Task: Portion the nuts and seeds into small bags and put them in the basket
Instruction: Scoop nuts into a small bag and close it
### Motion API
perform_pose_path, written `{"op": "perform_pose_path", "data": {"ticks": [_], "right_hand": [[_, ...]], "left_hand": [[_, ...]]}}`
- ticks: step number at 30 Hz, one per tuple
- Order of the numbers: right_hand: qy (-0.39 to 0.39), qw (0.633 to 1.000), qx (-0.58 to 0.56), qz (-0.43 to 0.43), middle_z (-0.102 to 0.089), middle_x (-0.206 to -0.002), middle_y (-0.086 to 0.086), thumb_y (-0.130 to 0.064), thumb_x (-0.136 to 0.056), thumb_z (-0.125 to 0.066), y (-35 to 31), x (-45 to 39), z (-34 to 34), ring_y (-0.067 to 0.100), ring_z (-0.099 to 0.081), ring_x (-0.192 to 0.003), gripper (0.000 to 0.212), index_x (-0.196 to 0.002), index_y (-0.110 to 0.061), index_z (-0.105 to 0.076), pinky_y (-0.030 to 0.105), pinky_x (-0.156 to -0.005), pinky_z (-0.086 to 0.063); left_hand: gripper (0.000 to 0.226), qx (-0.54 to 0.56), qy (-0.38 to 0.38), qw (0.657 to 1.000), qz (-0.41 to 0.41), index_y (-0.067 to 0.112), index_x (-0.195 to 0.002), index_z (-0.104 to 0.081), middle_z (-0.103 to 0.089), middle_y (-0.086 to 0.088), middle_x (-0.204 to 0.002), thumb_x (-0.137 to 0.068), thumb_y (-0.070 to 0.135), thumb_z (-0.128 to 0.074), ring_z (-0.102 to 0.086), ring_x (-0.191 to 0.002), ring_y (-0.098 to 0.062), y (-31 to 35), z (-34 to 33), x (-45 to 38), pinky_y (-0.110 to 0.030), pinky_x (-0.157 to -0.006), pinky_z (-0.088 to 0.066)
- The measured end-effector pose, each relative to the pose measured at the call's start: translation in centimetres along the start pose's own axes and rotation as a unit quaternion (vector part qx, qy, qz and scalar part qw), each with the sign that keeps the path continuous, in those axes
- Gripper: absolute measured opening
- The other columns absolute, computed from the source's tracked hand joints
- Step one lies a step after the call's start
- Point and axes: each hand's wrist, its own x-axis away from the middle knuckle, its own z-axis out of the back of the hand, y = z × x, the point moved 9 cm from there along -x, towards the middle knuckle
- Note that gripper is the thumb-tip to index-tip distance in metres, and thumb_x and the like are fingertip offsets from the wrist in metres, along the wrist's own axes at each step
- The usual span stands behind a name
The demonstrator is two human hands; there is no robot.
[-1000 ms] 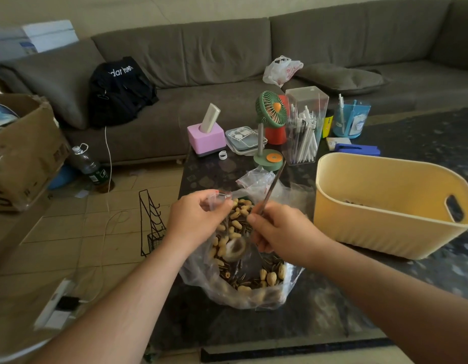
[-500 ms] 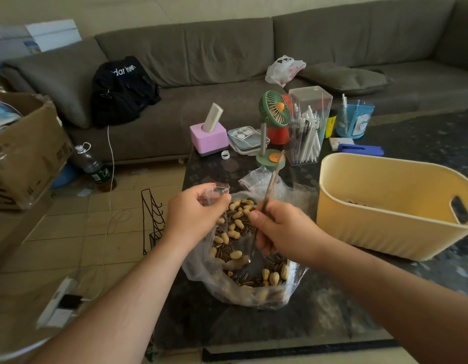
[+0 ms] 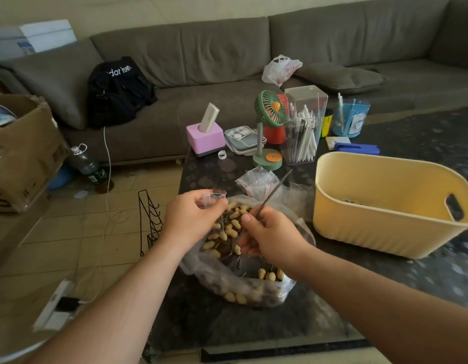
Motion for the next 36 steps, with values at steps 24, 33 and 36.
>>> {"op": "perform_pose_path", "data": {"ticks": [24, 33, 36], "right_hand": [[0.015, 0.998, 0.056, 0.013, -0.075, -0.100, 0.007, -0.027, -0.110, -0.051, 0.2, -0.6, 2.5, 0.021, -0.075, -0.080, 0.013, -0.108, -0.024, -0.063, 0.043, -0.083, -0.065], [0.089, 0.996, 0.012, 0.000, -0.071, -0.093, 0.013, -0.030, -0.110, -0.049, -2.2, 0.4, 6.2, 0.026, -0.075, -0.069, 0.022, -0.106, -0.013, -0.062, 0.041, -0.070, -0.065], [0.111, 0.991, 0.061, 0.045, -0.072, -0.089, 0.011, -0.034, -0.110, -0.047, -4.6, 1.3, 7.7, 0.026, -0.075, -0.071, 0.025, -0.103, -0.015, -0.062, 0.041, -0.068, -0.064]], "left_hand": [[0.045, -0.070, -0.069, 0.989, -0.108, 0.038, -0.126, -0.075, -0.075, 0.027, -0.107, -0.084, 0.051, -0.082, -0.067, -0.101, 0.011, 1.2, -0.6, 0.9, -0.016, -0.086, -0.056], [0.048, -0.073, -0.082, 0.989, -0.099, 0.043, -0.124, -0.073, -0.073, 0.028, -0.107, -0.079, 0.049, -0.088, -0.067, -0.100, 0.010, 0.6, -1.0, 1.3, -0.013, -0.084, -0.053], [0.049, -0.072, -0.088, 0.990, -0.090, 0.045, -0.124, -0.072, -0.070, 0.030, -0.105, -0.079, 0.047, -0.090, -0.064, -0.098, 0.012, 0.7, -1.4, 1.4, -0.005, -0.079, -0.046]]}}
